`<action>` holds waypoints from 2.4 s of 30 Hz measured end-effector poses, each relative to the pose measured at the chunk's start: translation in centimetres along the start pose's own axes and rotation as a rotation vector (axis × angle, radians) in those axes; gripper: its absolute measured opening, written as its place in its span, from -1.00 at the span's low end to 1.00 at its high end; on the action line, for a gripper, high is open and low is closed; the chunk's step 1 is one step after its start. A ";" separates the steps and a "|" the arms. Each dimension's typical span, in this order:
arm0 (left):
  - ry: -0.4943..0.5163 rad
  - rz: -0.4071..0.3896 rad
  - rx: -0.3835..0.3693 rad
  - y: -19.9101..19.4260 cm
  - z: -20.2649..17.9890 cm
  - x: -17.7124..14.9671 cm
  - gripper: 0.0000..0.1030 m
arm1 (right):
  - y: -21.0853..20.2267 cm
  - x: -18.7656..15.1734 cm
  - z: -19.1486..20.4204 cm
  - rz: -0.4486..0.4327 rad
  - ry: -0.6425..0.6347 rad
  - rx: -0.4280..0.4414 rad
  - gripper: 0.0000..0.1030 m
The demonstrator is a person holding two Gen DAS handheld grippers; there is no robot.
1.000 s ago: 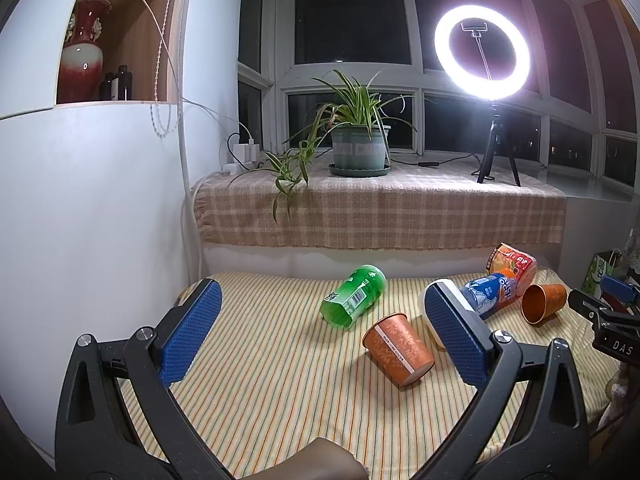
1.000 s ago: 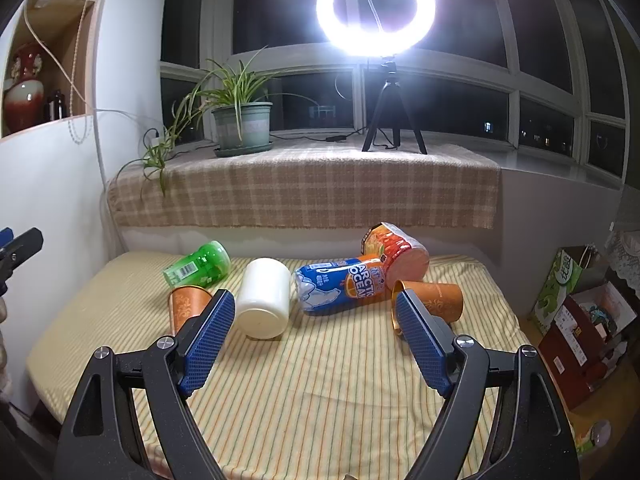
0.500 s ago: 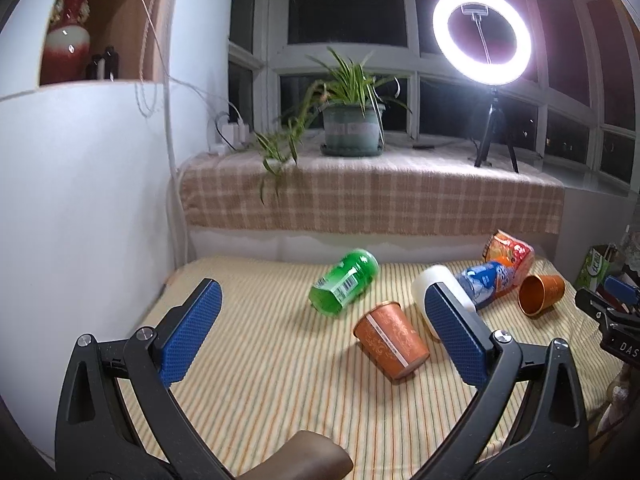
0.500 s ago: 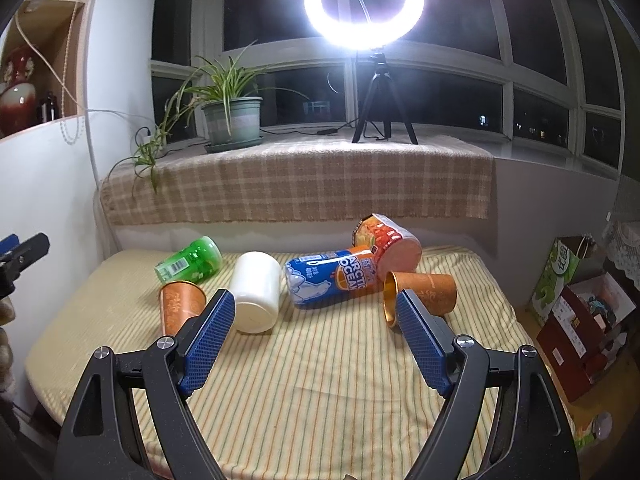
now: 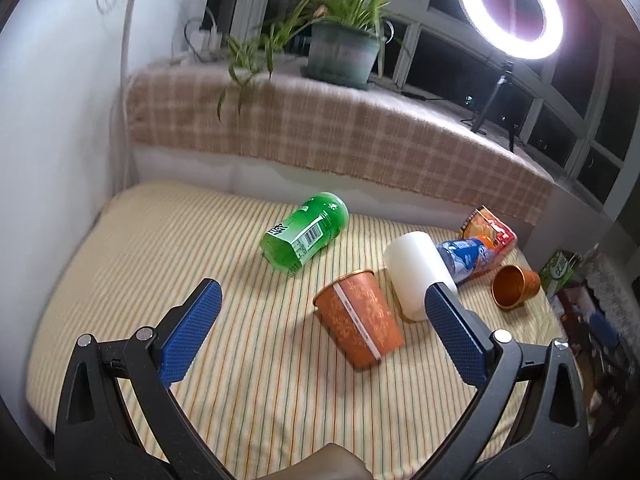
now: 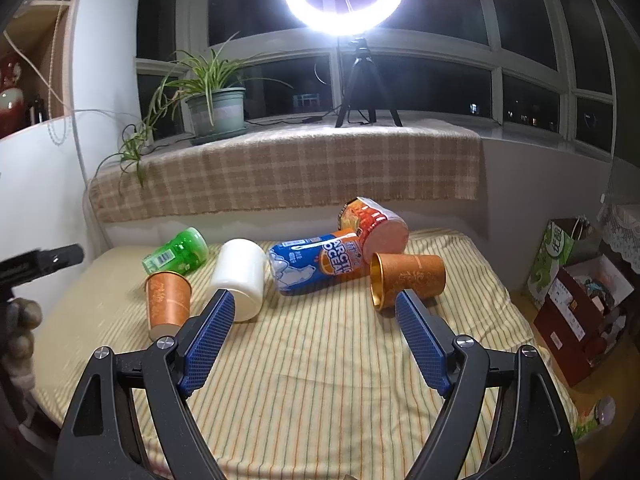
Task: Flip cup upright
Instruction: 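Reach the left tool to the lying green bottle and close on it, then lift the green bottle with the left tool toward the right tool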
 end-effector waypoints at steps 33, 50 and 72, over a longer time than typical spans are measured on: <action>0.482 0.551 0.033 25.0 -2.8 4.4 0.43 | 2.8 -1.9 -4.3 0.076 0.100 -0.076 0.60; 0.546 0.400 0.057 18.9 -4.2 6.5 0.25 | 2.4 -1.8 -4.8 0.065 0.114 -0.078 0.60; 0.860 0.343 -0.282 5.9 -20.1 -3.9 0.25 | -2.4 -2.3 -7.4 0.029 0.118 -0.099 0.60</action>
Point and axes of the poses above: each gripper's, at about its wrist camera, not at the fingertips, and y roughly the way its jaws point, z to its left, x to its top, the point moved 3 cm from there along y, roughly the way its jaws point, and after that the axes turned 5 degrees about y, right-handed, at the moved point
